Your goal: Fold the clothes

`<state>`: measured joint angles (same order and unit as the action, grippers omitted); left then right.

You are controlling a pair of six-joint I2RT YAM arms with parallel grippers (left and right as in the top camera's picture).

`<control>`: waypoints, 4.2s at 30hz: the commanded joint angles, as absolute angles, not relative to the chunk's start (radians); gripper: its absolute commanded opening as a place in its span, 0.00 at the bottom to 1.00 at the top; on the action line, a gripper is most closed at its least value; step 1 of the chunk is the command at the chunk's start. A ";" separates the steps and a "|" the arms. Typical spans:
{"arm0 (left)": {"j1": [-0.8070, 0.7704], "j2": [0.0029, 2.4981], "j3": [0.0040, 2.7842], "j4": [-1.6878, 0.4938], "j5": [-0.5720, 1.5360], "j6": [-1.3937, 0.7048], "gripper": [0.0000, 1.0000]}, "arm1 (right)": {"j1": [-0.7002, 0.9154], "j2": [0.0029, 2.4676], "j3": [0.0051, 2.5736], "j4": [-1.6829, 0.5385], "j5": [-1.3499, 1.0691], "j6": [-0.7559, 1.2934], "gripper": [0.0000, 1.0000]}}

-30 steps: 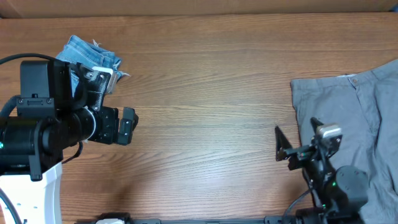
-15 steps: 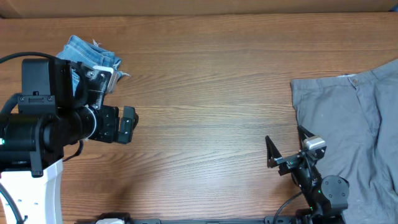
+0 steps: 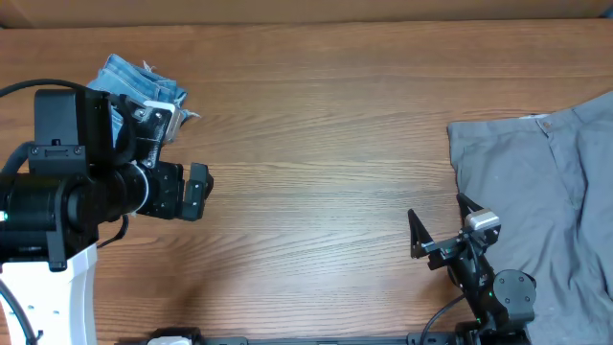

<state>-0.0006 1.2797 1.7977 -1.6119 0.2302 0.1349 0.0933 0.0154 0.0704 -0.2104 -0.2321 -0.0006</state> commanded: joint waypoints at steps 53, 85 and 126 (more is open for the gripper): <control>-0.083 0.004 0.294 -0.382 0.216 0.195 1.00 | 0.090 0.003 0.066 -0.207 -0.237 -0.004 1.00; -0.083 0.005 0.035 -0.123 0.228 0.157 1.00 | 0.090 0.003 0.066 -0.207 -0.238 -0.004 1.00; -0.083 0.005 0.035 -0.123 0.228 0.157 1.00 | 0.090 0.003 0.066 -0.207 -0.237 -0.004 1.00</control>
